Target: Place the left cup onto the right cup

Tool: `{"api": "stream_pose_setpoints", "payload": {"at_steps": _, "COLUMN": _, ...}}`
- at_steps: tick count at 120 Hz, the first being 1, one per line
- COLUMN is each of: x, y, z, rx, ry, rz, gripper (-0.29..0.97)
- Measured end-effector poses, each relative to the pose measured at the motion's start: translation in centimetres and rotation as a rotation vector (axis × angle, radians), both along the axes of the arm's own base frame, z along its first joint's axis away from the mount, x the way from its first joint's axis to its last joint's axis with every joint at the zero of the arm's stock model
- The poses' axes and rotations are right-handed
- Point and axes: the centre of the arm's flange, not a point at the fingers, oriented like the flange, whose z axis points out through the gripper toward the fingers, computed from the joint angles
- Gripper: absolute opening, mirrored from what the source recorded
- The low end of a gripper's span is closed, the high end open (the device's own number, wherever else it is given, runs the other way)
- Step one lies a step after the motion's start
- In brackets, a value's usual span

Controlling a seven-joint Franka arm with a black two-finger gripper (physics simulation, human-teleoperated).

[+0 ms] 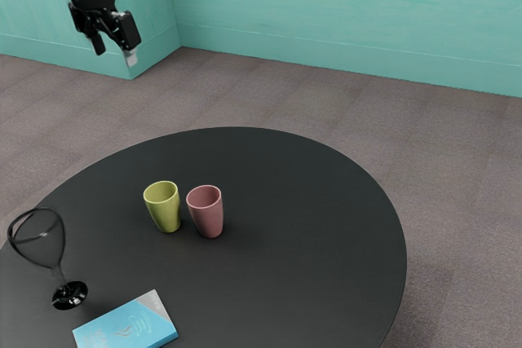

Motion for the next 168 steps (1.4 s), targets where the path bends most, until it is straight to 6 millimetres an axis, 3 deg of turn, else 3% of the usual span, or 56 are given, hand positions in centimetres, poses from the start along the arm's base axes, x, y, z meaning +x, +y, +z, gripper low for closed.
{"api": "stream_pose_setpoints", "payload": {"at_steps": 14, "x": 0.2, "y": -0.6, "z": -1.0, "rx": 0.013, "ry": 0.015, "rz": -0.019, "gripper": 0.66}}
{"api": "stream_pose_setpoints", "payload": {"at_steps": 26, "x": 1.0, "y": -0.1, "z": -4.3, "rx": 0.027, "ry": 0.07, "rz": -0.006, "gripper": 0.66}}
{"api": "stream_pose_setpoints", "payload": {"at_steps": 43, "x": 2.3, "y": 5.2, "z": -9.2, "rx": 0.081, "ry": 0.105, "rz": 0.085, "gripper": 0.66}}
{"api": "stream_pose_setpoints", "payload": {"at_steps": 53, "x": 2.6, "y": 9.5, "z": -14.3, "rx": 0.062, "ry": 0.143, "rz": 0.165, "gripper": 0.66}}
{"api": "stream_pose_setpoints", "payload": {"at_steps": 59, "x": 3.0, "y": 10.4, "z": -16.9, "rx": 0.055, "ry": 0.152, "rz": 0.185, "gripper": 0.66}}
{"api": "stream_pose_setpoints", "payload": {"at_steps": 75, "x": 3.1, "y": 9.9, "z": -22.7, "rx": 0.016, "ry": 0.181, "rz": 0.204, "gripper": 0.66}}
{"api": "stream_pose_setpoints", "payload": {"at_steps": 84, "x": 1.9, "y": 8.4, "z": -25.6, "rx": -0.018, "ry": 0.2, "rz": 0.21, "gripper": 0.66}}
{"api": "stream_pose_setpoints", "payload": {"at_steps": 107, "x": 1.0, "y": 3.8, "z": -28.2, "rx": -0.041, "ry": 0.19, "rz": 0.279, "gripper": 0.66}}
{"api": "stream_pose_setpoints", "payload": {"at_steps": 124, "x": 0.8, "y": 4.2, "z": -31.1, "rx": -0.03, "ry": 0.19, "rz": 0.386, "gripper": 0.66}}
{"api": "stream_pose_setpoints", "payload": {"at_steps": 155, "x": 2.4, "y": 3.1, "z": -33.5, "rx": -0.016, "ry": 0.121, "rz": 0.488, "gripper": 0.66}}
{"api": "stream_pose_setpoints", "payload": {"at_steps": 168, "x": 2.2, "y": 3.3, "z": -35.5, "rx": -0.012, "ry": 0.13, "rz": 0.532, "gripper": 0.66}}
